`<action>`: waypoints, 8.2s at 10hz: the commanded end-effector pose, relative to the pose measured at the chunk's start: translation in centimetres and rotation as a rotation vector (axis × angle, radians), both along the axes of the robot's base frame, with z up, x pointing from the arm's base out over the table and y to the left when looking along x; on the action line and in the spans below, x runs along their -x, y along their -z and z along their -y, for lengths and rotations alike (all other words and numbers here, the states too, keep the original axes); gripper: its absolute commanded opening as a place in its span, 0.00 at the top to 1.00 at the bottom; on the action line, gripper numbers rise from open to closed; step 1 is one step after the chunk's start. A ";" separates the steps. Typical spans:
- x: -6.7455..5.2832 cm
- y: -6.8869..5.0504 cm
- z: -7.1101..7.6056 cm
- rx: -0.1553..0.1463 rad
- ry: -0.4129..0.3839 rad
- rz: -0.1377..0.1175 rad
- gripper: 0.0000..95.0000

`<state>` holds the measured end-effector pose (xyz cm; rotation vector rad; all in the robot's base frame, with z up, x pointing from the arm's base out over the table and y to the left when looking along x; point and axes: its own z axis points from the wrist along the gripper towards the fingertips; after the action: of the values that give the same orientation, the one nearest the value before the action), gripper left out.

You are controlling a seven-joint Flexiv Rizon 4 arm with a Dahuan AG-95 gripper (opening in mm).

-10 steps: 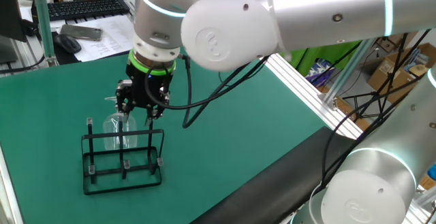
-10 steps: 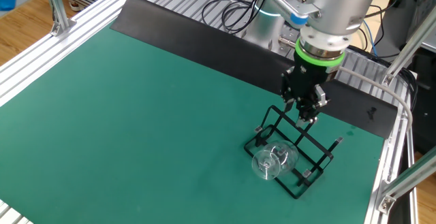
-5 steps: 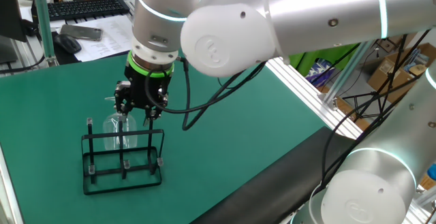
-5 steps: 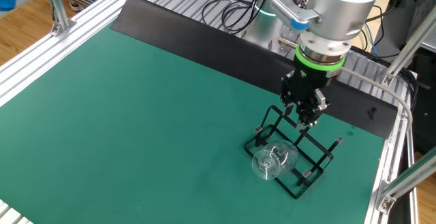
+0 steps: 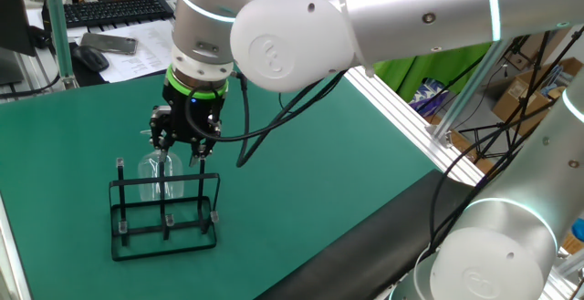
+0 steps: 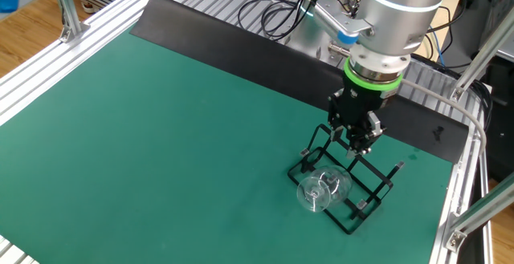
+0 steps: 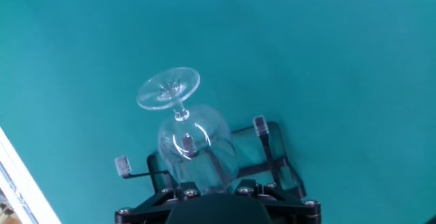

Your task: Take the cup off the cup rack

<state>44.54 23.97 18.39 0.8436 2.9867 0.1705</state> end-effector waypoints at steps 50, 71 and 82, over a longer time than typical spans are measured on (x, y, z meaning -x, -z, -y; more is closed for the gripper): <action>-10.5 3.0 0.2 0.076 -0.104 0.058 0.60; -9.8 5.3 -0.6 0.099 -0.080 0.137 0.60; -10.2 6.0 -0.4 0.122 -0.097 0.160 1.00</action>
<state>54.76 24.38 12.44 0.6422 2.8559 0.0471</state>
